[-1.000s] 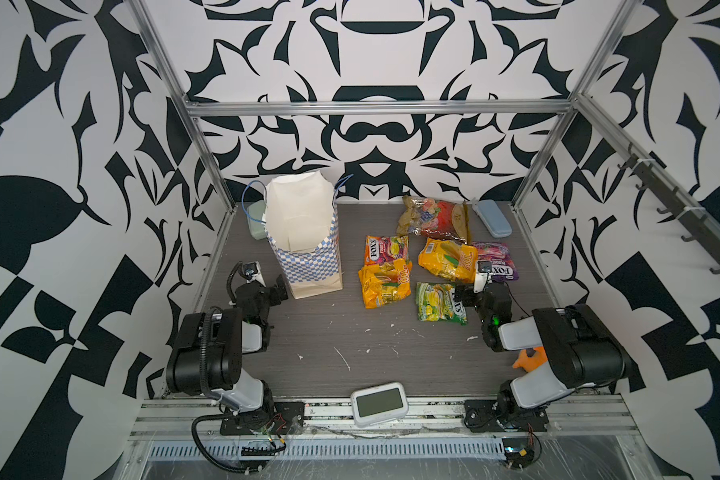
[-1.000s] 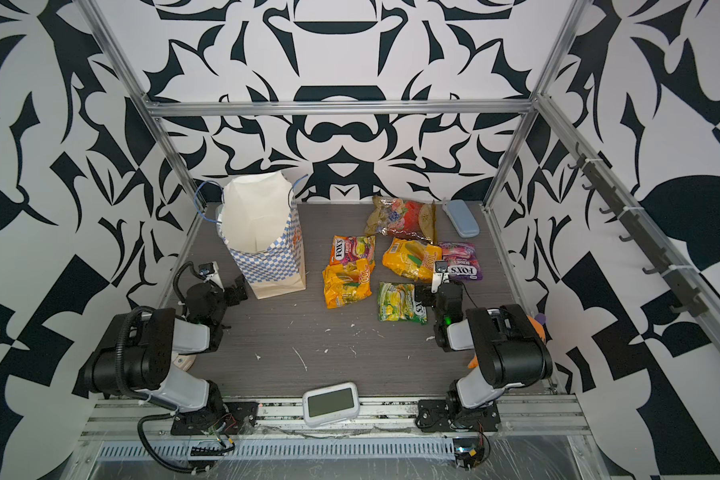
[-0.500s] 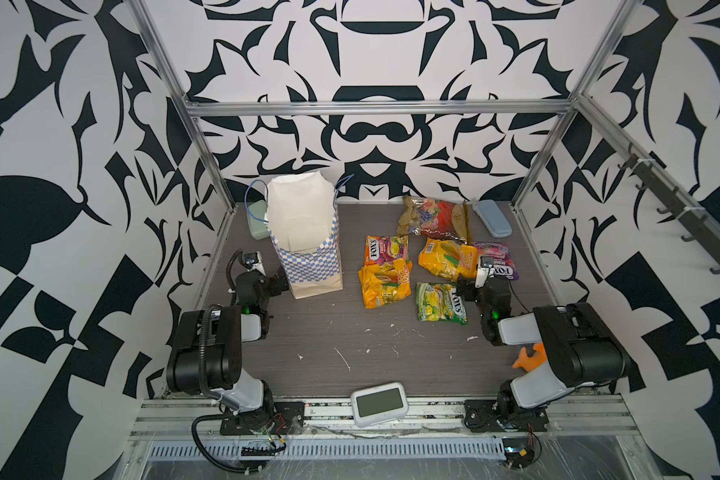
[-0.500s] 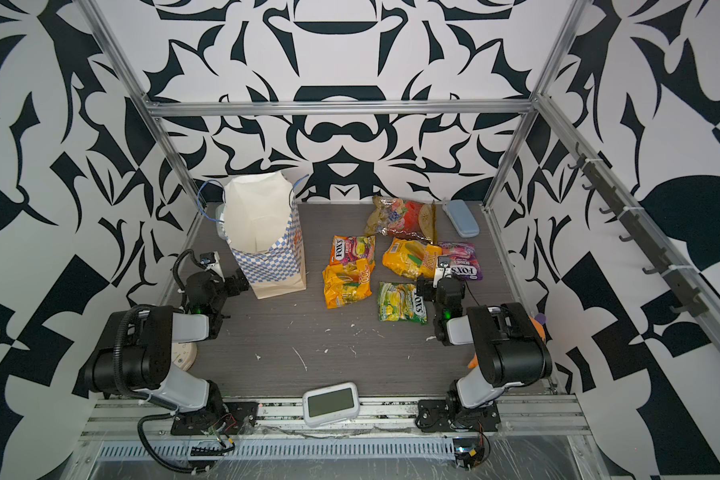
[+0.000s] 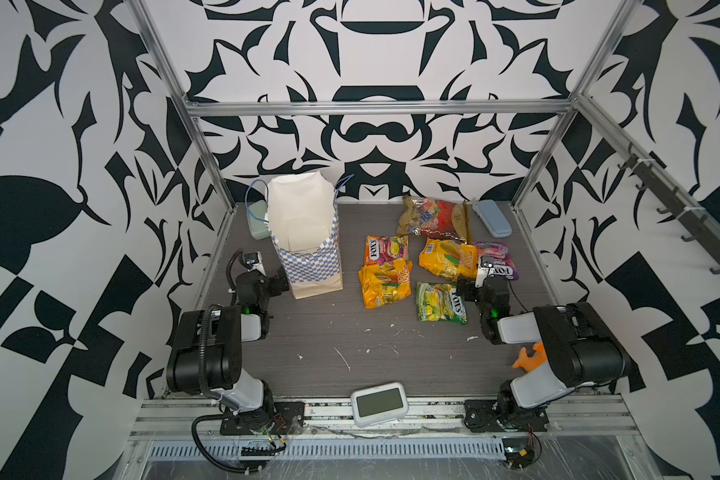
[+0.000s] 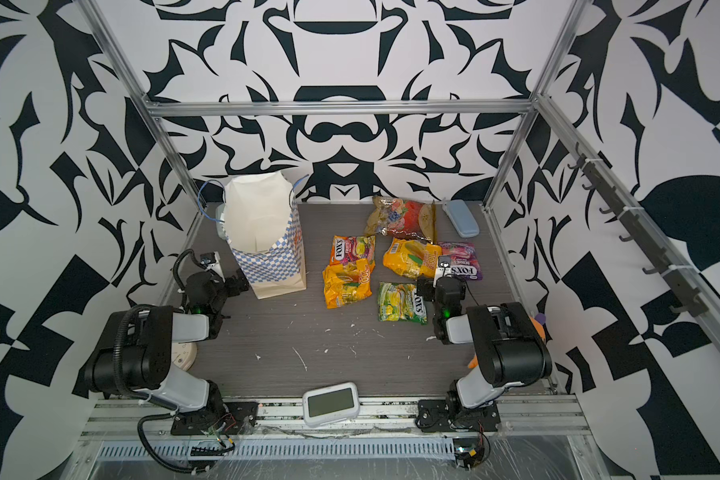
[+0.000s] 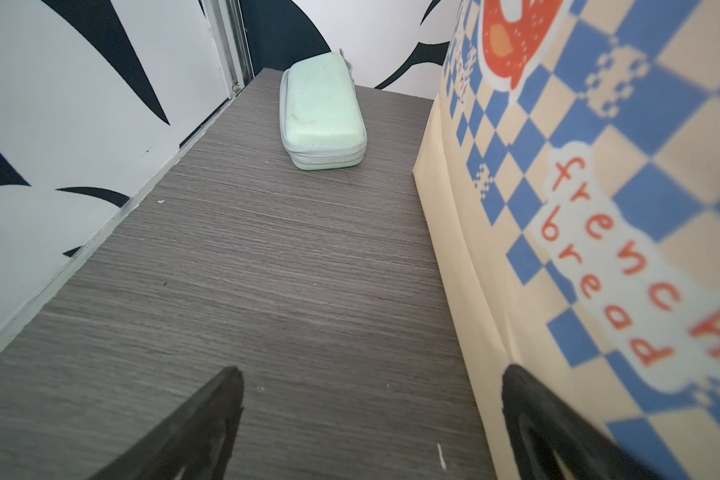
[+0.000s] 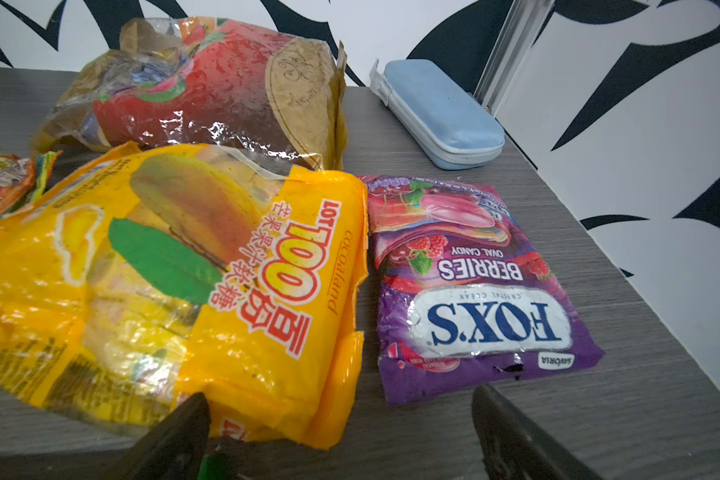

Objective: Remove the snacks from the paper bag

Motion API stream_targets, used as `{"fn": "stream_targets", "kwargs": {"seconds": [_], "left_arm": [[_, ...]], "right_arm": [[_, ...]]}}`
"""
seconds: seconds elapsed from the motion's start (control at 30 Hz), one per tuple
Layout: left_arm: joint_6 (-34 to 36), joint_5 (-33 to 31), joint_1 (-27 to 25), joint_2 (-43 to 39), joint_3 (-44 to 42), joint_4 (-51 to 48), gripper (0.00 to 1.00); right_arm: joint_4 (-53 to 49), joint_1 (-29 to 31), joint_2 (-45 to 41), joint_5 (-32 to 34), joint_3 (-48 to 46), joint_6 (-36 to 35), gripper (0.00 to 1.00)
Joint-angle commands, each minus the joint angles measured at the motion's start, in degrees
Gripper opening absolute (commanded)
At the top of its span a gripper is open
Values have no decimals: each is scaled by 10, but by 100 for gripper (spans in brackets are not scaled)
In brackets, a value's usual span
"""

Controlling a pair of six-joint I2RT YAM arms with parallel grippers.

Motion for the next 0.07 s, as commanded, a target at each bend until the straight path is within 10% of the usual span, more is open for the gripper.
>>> {"fn": "stream_targets", "kwargs": {"seconds": [0.0, 0.03], "left_arm": [[1, 6, -1, 2, 6, -1, 100], [2, 6, -1, 1, 5, -2, 100]], "right_arm": [[2, -2, -3, 13, 13, 3, 100], [2, -1, -4, 13, 13, 3, 100]]}}
